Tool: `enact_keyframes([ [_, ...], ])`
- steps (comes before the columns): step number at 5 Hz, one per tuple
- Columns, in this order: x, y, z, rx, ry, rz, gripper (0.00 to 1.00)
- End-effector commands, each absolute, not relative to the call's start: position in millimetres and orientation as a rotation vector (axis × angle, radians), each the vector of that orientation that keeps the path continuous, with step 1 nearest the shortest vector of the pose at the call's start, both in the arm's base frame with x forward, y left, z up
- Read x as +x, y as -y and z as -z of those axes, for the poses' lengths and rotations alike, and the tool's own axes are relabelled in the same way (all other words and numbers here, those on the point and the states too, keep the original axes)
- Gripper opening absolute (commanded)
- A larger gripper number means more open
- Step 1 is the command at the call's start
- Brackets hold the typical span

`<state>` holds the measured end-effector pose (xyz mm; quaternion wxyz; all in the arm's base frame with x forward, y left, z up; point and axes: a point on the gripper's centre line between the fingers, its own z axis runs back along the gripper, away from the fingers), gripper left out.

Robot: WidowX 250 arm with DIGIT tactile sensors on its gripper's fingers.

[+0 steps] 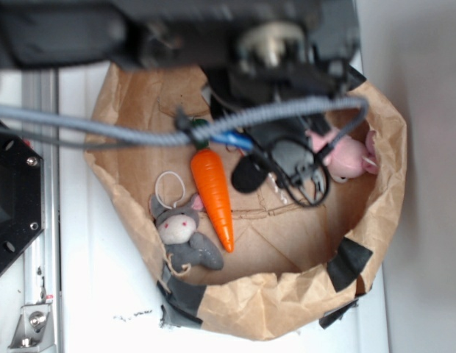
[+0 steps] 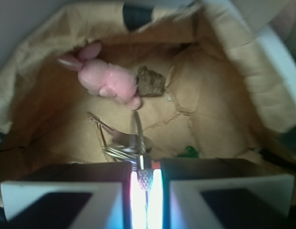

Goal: Grab the silver keys.

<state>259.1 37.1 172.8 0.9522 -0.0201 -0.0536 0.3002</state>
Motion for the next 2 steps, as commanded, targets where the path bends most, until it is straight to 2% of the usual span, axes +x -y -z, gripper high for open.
enact_keyframes([
  [1,246.2,-24.7,-176.2,-0.054,0.248,-0.513,0.00],
  [2,243.8,-24.0,-175.0,-0.088,0.245,-0.482,0.00],
])
